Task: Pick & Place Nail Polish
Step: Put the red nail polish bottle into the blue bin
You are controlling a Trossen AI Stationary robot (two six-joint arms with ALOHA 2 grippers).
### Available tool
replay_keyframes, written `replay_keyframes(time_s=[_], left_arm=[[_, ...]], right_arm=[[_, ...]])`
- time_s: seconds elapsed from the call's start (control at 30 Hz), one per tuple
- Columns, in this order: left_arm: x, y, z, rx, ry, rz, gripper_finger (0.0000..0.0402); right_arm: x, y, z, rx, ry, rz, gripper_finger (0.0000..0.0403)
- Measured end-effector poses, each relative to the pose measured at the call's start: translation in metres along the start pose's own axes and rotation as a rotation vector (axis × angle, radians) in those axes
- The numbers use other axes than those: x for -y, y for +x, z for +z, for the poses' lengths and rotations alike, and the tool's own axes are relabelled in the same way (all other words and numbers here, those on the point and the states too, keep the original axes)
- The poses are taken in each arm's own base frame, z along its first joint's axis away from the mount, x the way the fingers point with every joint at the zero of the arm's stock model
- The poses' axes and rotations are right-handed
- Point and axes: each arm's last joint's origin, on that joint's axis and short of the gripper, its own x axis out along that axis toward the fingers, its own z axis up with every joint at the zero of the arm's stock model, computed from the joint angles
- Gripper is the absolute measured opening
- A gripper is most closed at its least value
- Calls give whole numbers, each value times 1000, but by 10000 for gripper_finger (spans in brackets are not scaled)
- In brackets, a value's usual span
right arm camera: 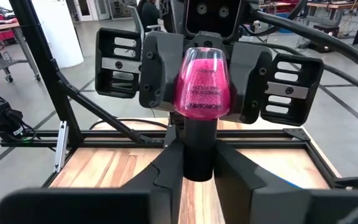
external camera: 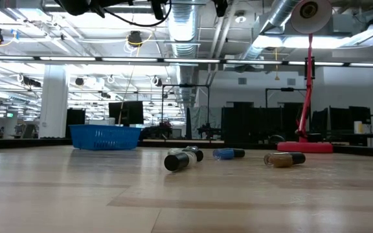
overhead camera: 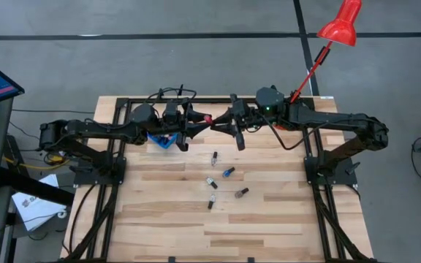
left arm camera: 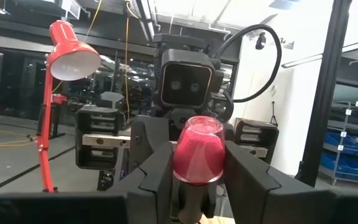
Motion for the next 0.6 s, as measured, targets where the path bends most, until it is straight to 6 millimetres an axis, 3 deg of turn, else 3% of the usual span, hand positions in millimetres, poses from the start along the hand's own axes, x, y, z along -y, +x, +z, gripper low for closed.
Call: replay_keyframes(time_s=[0.17, 0.33, 0.47, 0.6], left_arm=[[0, -1, 2, 6, 3, -1, 105], [-4, -8, 11, -31, 16, 31, 104], [-10, -26, 23, -129, 63, 131, 104], [-21, -51, 18, -374, 125, 382, 104]], right_arm=[[1, -1, 1, 1, 0, -5, 154], [2, -21, 12, 33, -6, -31, 225], [3, -46, 20, 15, -9, -105, 237], [3, -70, 22, -40, -14, -201, 225]])
